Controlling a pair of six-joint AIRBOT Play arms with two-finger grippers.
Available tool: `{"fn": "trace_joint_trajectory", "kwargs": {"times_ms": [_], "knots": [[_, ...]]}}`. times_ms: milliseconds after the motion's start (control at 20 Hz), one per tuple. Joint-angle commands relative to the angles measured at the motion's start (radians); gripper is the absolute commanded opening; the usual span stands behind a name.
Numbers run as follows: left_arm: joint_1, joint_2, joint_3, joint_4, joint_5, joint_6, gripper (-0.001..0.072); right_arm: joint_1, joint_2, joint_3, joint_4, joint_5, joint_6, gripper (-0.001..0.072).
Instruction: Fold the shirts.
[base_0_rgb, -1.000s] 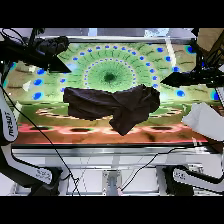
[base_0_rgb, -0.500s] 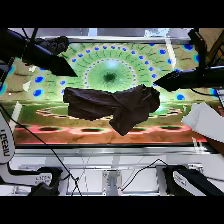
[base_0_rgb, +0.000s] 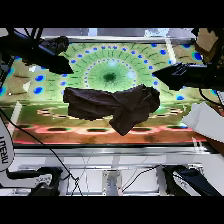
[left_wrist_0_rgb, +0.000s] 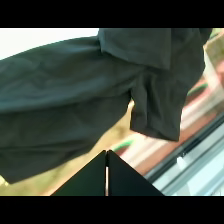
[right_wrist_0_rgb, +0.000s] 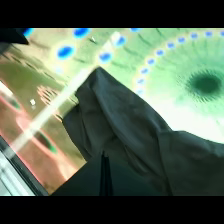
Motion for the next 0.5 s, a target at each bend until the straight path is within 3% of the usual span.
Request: {"fn": "trace_joint_trajectory", "kwargs": {"times_ms": [0,100,200,300,450], "knots": [[-0.003,0.0,-0.003,-0.002,0.19,-0.003,0.0015,0.003,0.005,0.001,0.098,-0.154,-0.002,0.0024],[-0.003,-0.001,-0.003,0.009,0.231,0.022,0.0049,0.0,0.005,0.001,0.047,-0.238,-0.001,0.0024],[-0.003,-0.001,-0.005,0.065,0.22,0.047,0.0391,0.0,0.005,0.0,-0.055,-0.23,0.0,0.006],[-0.001,-0.003,-0.026,0.152,0.229,0.046,0.0408,0.0,0.004,-0.006,-0.236,-0.186,0.004,0.0263],[-0.001,-0.005,-0.14,0.182,0.221,0.041,0.0405,0.0,0.001,-0.067,-0.444,-0.175,0.085,0.0278]]}}
